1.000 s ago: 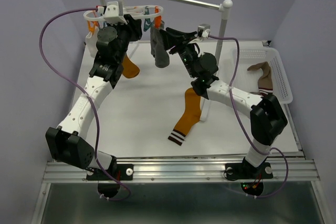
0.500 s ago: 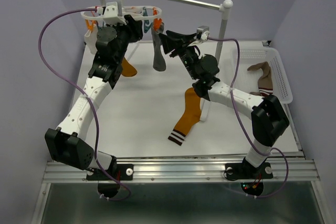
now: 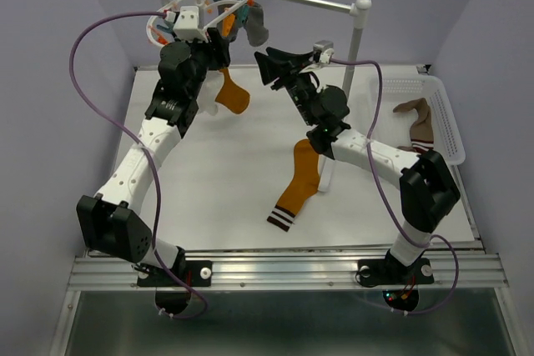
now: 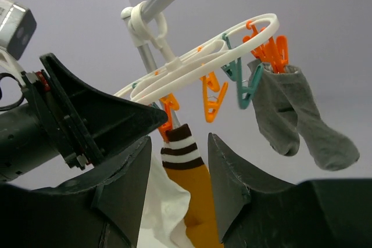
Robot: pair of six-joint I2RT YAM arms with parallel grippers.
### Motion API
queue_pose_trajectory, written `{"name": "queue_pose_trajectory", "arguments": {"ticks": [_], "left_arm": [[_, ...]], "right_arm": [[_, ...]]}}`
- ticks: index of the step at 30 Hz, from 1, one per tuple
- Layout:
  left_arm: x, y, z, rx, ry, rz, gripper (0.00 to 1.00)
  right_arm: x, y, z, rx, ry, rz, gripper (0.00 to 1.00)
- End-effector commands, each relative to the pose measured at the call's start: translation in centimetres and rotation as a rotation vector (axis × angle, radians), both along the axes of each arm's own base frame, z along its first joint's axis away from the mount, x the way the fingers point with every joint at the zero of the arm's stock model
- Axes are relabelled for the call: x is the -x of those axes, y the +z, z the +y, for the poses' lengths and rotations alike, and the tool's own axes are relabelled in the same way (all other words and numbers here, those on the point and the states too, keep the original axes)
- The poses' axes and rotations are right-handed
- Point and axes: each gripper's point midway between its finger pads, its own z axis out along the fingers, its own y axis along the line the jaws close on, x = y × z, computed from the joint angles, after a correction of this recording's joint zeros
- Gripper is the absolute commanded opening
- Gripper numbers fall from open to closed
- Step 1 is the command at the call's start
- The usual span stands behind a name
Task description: Clip the socks to the hanger
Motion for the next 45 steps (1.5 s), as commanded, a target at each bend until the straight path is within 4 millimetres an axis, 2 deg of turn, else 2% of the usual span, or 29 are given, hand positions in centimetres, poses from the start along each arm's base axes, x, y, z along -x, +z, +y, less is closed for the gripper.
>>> {"name": "queue_pose_trajectory", "arguments": {"ticks": [1, 3, 6, 13, 19, 24, 26, 29, 30, 32, 34, 35, 37, 40, 41, 45], "left_arm": [[0.0, 1.9, -0.6, -0.026, -0.044, -0.062, 0.64], [-0.2, 1.6, -0.7, -0.015, -0.041, -0.055, 0.64], [-0.6, 1.5, 0.4, 0.005, 0.022, -0.047, 0.64], [-0.9, 1.5, 3.8, 0.043, 0.209, -0.043, 0.64], [-0.6, 1.5, 6.4, 0.095, 0.311, -0.026, 0.66], [0.0, 2.4, 9.0, 0.115, 0.37, -0.059, 0.71], [0.1, 2.5, 9.5, 0.123, 0.377, -0.061, 0.72], [0.0, 2.7, 10.2, 0.129, 0.379, -0.065, 0.72], [-0.1, 2.6, 10.1, 0.131, 0.374, -0.062, 0.72], [-0.3, 2.5, 10.4, 0.13, 0.368, -0.06, 0.72], [-0.5, 2.4, 10.5, 0.134, 0.362, -0.064, 0.72], [-0.6, 2.5, 10.4, 0.135, 0.351, -0.068, 0.72], [-0.8, 2.7, 10.6, 0.132, 0.334, -0.076, 0.72], [-1.3, 2.8, 10.8, 0.125, 0.318, -0.075, 0.72], [-1.4, 2.8, 10.9, 0.121, 0.314, -0.077, 0.72], [-1.6, 3.2, 11.4, 0.114, 0.302, -0.089, 0.72]], "right_arm": [[0.1, 3.0, -1.9, -0.022, -0.056, -0.076, 0.5], [-0.2, 3.0, -1.9, -0.02, -0.071, -0.072, 0.5], [-1.1, 2.7, -2.2, -0.008, -0.092, -0.053, 0.5], [-3.5, 1.9, -3.6, 0.009, -0.14, -0.016, 0.53], [-3.6, 1.7, -3.9, 0.022, -0.143, -0.016, 0.54], [-3.0, 1.7, -4.1, 0.03, -0.133, -0.02, 0.55], [-2.8, 1.5, -3.7, 0.05, -0.114, -0.031, 0.56], [-2.0, 1.2, -1.7, 0.134, -0.032, -0.088, 0.59], [-1.8, 1.6, -1.2, 0.145, -0.007, -0.11, 0.6], [-1.9, 0.5, 0.5, 0.202, 0.05, -0.137, 0.61], [-2.0, 1.1, 1.8, 0.245, 0.095, -0.169, 0.63], [-2.7, 0.2, 2.6, 0.274, 0.104, -0.165, 0.64], [-2.3, 0.7, 3.7, 0.368, 0.123, -0.276, 0.66], [-0.9, -1.1, 5.1, 0.566, 0.167, -0.47, 0.71], [-1.1, -1.3, 5.1, 0.641, 0.126, -0.542, 0.71], [-2.6, -0.4, 3.9, 0.755, -0.006, -0.573, 0.7]]}}
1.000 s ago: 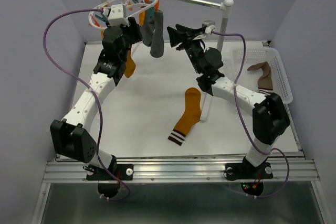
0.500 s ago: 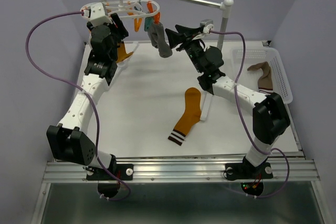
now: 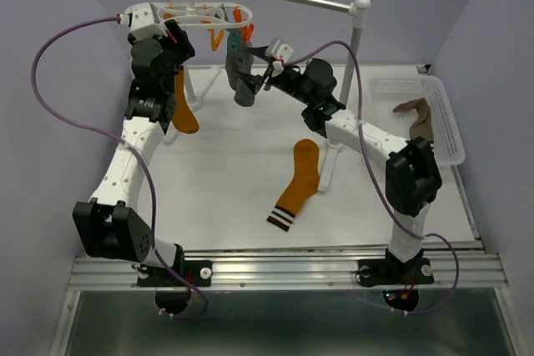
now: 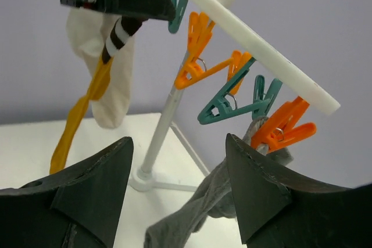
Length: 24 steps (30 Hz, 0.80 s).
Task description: Clip the socks to the hanger
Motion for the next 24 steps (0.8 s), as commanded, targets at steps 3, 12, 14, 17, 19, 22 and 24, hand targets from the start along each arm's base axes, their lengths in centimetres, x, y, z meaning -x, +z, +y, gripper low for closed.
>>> {"name": "queue_pose_trajectory", "arguments": {"ticks": [3, 12, 14, 17, 19, 22, 24], "left_arm": [[0.1, 3.8, 0.6, 0.002, -0.026, -0.118, 0.72], [0.1, 4.4, 0.0, 0.005, -0.079, -0.141, 0.72], [0.0, 4.4, -0.2, 0.004, -0.091, -0.143, 0.72], [0.0, 4.5, -0.3, 0.007, -0.098, -0.146, 0.72], [0.0, 4.5, -0.4, 0.004, -0.1, -0.147, 0.72], [-0.1, 4.4, -0.3, 0.002, -0.099, -0.147, 0.72], [-0.1, 4.3, -0.4, -0.002, -0.107, -0.146, 0.72]], "right_arm": [[-1.3, 4.3, -1.4, 0.16, -0.155, -0.31, 0.7], [-4.0, 6.3, -1.5, 0.246, -0.269, -0.421, 0.69], [-4.3, 6.1, -1.3, 0.261, -0.269, -0.433, 0.69], [-5.1, 6.9, -1.3, 0.283, -0.305, -0.462, 0.66], [-6.4, 5.5, -0.8, 0.323, -0.315, -0.446, 0.66], [-7.0, 6.1, -0.5, 0.33, -0.329, -0.469, 0.65], [-7.0, 6.4, -0.4, 0.33, -0.33, -0.484, 0.61]]}}
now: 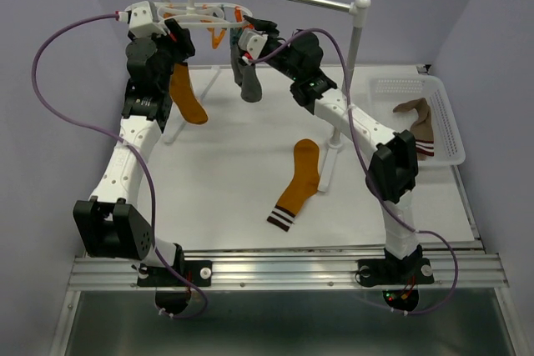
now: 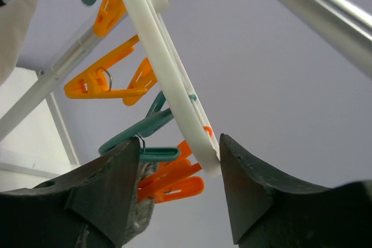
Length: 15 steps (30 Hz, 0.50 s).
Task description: Clip the socks to the hanger
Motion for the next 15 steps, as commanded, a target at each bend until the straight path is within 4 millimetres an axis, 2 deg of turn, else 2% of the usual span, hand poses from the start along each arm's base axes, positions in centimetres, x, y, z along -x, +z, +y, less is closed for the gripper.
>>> {"name": "queue_pose_trajectory", "arguments": {"ticks": [1, 6, 15], "left_arm": [[0.4, 3.9, 0.2, 0.006, -0.01, -0.12, 0.72], [0.2, 3.9, 0.2, 0.005, -0.008, -0.12, 0.72], [0.1, 4.3, -0.2, 0.001, -0.032, -0.124, 0.72]], "right_arm": [[-0.3, 1.8, -0.6, 0.016, -0.036, -0.054, 0.6], [-0.4, 2.5, -0.5, 0.043, -0.044, -0.105, 0.48], [-0.3, 3.8, -0.3, 0.107, -0.053, -0.212, 0.41]]}}
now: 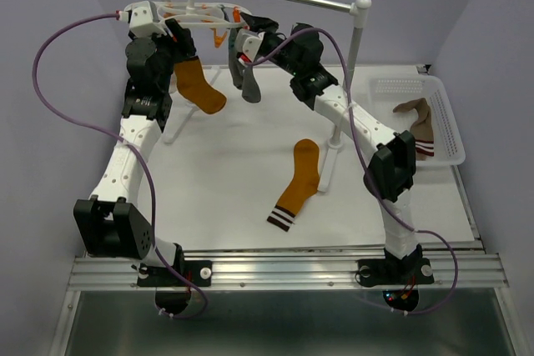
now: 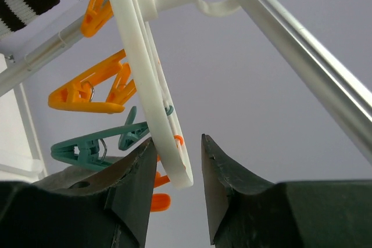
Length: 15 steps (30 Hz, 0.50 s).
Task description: Clip the socks to the hanger
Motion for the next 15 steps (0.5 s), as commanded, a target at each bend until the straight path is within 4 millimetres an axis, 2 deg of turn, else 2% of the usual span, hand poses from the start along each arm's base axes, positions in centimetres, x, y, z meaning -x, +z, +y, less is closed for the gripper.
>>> {"name": "queue_pose_trajectory", "arguments": {"ticks": [1, 10, 14, 15], "left_arm": [[0.2, 4.5, -0.2, 0.006, -0.025, -0.123, 0.72], [0.1, 5.1, -1.2, 0.017, -0.078, -0.135, 0.72], [0.0, 5.2, -1.8, 0.011, -0.111, -0.138, 0.72], [-0.1, 5.1, -1.9, 0.009, -0.116, -0.137, 0.72]], "right_arm": [[0.2, 2.8, -0.3, 0.009, -0.012, -0.105, 0.41], [-0.2, 1.4, -0.4, 0.061, -0.035, -0.094, 0.21], [0.3, 1.6, -0.5, 0.065, -0.043, -0.097, 0.09], [0.8, 2.4, -0.8, 0.052, -0.044, -0.105, 0.08]]}}
